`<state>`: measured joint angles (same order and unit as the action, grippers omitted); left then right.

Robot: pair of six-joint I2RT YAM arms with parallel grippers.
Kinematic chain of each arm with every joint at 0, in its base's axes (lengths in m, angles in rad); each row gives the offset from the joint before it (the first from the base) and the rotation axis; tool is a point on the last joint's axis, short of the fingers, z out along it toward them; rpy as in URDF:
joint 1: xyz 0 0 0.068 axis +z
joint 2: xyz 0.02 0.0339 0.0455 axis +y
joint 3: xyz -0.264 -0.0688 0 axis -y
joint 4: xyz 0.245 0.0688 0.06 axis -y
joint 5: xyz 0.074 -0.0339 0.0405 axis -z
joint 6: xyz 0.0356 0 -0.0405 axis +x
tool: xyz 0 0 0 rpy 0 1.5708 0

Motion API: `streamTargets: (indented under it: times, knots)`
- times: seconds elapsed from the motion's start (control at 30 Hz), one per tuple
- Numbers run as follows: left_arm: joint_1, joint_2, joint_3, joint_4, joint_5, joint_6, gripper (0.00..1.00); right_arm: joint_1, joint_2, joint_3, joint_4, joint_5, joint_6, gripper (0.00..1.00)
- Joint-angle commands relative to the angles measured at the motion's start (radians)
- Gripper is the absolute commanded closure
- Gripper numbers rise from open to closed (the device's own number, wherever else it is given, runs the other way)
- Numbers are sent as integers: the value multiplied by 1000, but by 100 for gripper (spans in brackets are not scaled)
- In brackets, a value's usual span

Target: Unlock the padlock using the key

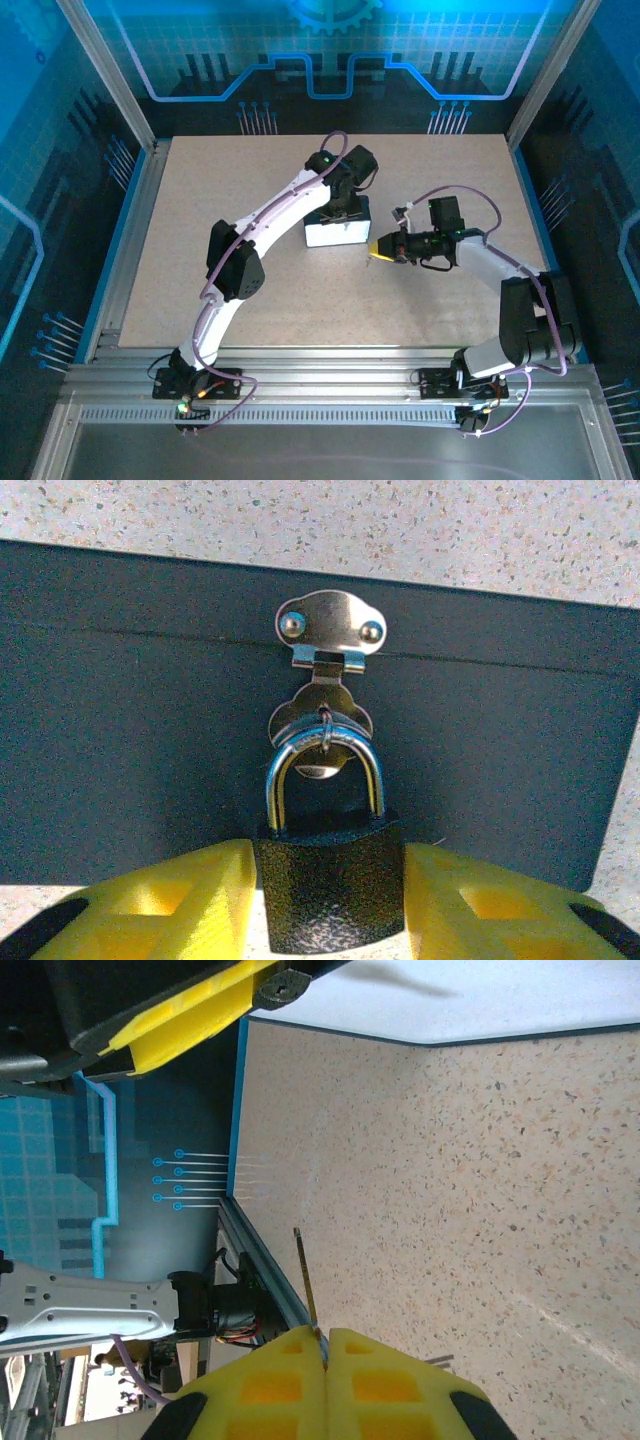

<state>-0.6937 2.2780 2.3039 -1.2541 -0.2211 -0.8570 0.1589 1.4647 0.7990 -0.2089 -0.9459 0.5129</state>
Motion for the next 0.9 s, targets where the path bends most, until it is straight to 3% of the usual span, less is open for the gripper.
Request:
streamTargets:
  times: [0.0, 0.4, 0.87]
  knots:
    - [9, -15, -4, -67, -14, 46, 58, 21, 13, -4, 7, 10, 12, 100]
    - [35, 3, -4, -19, 33, 84, 52, 78, 23, 20, 15, 54, 46, 100]
    - [50, -10, -48, 19, 90, 111, 73, 127, 14, 28, 94, 78, 134, 100]
